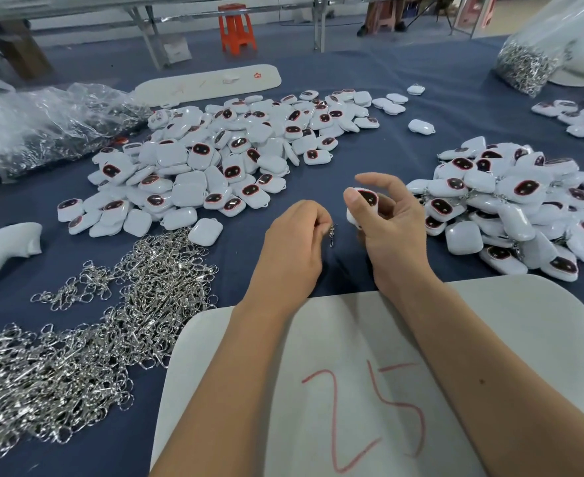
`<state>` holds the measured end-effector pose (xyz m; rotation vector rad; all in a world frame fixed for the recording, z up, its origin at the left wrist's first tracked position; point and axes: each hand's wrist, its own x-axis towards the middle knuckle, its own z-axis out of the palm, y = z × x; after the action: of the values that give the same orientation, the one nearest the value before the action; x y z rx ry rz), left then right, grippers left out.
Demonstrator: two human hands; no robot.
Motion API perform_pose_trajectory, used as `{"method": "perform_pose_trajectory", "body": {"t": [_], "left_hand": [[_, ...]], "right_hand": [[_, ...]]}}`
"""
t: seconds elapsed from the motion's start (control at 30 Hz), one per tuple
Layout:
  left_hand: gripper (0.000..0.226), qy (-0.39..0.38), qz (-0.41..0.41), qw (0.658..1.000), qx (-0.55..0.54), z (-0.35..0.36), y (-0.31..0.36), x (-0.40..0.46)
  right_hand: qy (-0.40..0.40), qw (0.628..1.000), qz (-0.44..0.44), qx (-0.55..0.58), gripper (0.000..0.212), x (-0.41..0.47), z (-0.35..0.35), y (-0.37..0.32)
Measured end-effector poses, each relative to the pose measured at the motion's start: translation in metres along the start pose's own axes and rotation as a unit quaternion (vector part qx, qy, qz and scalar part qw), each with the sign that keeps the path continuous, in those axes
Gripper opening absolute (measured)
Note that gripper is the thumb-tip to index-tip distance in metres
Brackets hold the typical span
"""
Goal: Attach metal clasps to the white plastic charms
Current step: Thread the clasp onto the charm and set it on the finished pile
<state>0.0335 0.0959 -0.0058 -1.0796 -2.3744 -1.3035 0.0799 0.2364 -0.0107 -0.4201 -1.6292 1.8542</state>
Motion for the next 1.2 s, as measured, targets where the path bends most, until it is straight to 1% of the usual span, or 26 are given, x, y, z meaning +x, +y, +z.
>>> {"method": "perform_pose_trajectory", "body": {"t": [0.13, 0.2, 0.37, 0.67, 0.97, 1.13, 1.2], "left_hand": [[0.014, -0.004, -0.005, 1.000, 0.002, 0.001, -0.001, 0.000], [0.014, -0.006, -0.007, 1.000, 0.004, 0.001, -0.001, 0.000], [0.013, -0.016, -0.006, 1.000, 0.000, 0.002, 0.001, 0.000], [0.014, -0.025, -0.020, 0.999, 0.008, 0.003, 0.002, -0.002], [0.015, -0.017, -0.106, 0.994, 0.031, 0.007, 0.009, -0.001], [0.018, -0.025, -0.184, 0.980, 0.073, 0.012, 0.020, 0.001], [0.016, -0.021, -0.192, 0.977, 0.085, 0.013, 0.022, 0.000]], "right_hand": [[0.015, 0.999, 0.027, 0.017, 0.009, 0.001, 0.002, -0.001], [0.021, 1.000, 0.019, 0.003, 0.006, 0.000, 0.002, -0.001], [0.049, 0.998, -0.005, -0.028, 0.025, -0.005, 0.002, 0.000], [0.053, 0.995, -0.046, -0.071, 0.029, -0.007, 0.003, -0.001], [0.051, 0.985, -0.109, -0.121, 0.029, -0.013, 0.007, -0.003], [0.053, 0.970, -0.155, -0.179, 0.029, -0.014, 0.009, -0.001], [0.050, 0.967, -0.158, -0.194, 0.030, -0.014, 0.010, 0.000]]}}
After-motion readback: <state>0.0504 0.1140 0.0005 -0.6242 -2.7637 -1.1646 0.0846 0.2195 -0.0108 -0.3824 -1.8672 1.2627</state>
